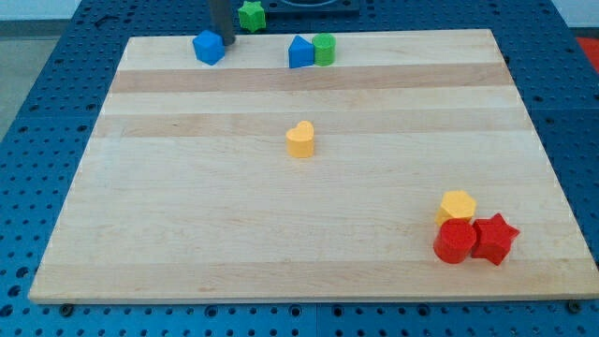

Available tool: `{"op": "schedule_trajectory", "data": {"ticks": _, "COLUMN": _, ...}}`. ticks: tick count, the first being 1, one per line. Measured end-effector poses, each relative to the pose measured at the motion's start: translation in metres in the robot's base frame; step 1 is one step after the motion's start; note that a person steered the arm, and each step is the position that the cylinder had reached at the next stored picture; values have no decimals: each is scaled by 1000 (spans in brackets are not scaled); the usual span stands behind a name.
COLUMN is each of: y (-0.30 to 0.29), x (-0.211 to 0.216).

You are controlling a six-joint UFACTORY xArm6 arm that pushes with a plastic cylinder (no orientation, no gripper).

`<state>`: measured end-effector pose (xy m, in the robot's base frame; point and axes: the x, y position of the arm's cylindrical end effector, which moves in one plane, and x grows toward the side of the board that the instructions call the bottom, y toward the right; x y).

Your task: Move the blue cube above the yellow heart

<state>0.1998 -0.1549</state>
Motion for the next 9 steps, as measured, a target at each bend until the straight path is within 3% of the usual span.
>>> {"op": "schedule_trajectory", "data": {"ticks": 2, "y": -11, "x": 17}}
{"op": "schedule_trajectory", "data": {"ticks": 4, "y": -51, "x": -7}}
{"op": "schedule_trajectory", "data": {"ticks": 9, "y": -25, "x": 60}}
